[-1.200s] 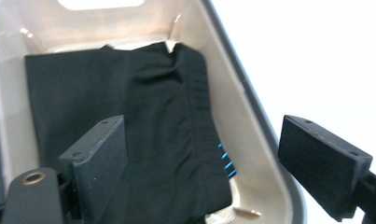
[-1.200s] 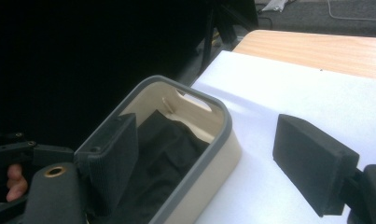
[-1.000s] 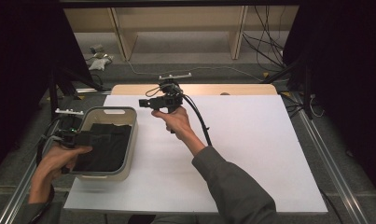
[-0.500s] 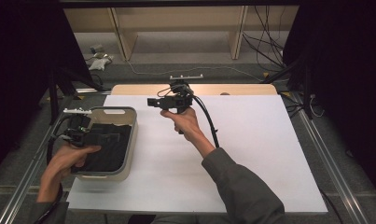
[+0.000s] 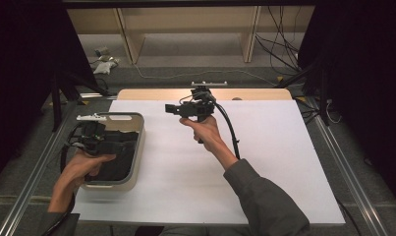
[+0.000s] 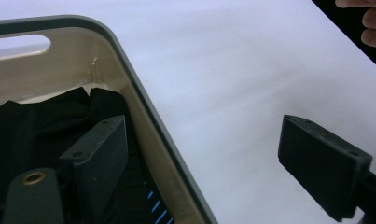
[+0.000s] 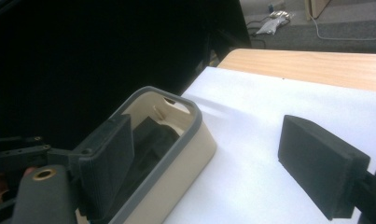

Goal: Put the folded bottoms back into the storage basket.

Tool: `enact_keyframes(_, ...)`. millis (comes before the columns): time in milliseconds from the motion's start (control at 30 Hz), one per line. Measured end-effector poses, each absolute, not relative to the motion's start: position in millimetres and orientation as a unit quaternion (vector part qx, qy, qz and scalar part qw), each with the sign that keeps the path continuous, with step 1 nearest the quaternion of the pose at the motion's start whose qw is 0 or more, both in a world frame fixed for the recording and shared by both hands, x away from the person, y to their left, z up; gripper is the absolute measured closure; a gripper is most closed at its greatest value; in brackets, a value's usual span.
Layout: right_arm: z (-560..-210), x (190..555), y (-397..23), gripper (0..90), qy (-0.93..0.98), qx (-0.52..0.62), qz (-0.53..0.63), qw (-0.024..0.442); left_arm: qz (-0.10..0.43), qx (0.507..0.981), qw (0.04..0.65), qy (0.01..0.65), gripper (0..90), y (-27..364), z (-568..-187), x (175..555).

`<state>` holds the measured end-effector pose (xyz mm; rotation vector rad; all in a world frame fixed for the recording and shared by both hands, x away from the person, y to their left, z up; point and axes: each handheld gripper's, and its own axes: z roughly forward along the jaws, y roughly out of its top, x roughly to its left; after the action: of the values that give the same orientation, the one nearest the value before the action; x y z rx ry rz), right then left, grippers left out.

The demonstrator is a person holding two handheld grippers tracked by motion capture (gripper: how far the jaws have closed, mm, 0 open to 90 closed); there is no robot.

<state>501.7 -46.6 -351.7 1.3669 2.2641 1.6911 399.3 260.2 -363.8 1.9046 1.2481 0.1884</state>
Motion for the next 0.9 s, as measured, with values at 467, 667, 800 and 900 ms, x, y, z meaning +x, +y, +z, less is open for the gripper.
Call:
enact_keyframes(467, -350, 490, -83, 14.2, 0.707, 0.439, 0.555, 0.019, 0.076, 0.769, 0.424, 0.473, 15.4, 233, -370, 399)
enact_keyframes(667, -351, 485, -95, 9.0, 0.706, 0.443, 0.552, 0.037, 0.077, 0.774, 0.427, 0.461, 15.4, 222, -374, 399)
enact_keyframes(800, -351, 481, -101, 6.2, 0.71, 0.44, 0.547, 0.05, 0.075, 0.778, 0.427, 0.455, 15.4, 215, -376, 399)
enact_keyframes(900, -350, 477, -104, 5.2, 0.712, 0.434, 0.549, 0.058, 0.076, 0.781, 0.427, 0.449, 15.4, 211, -378, 398)
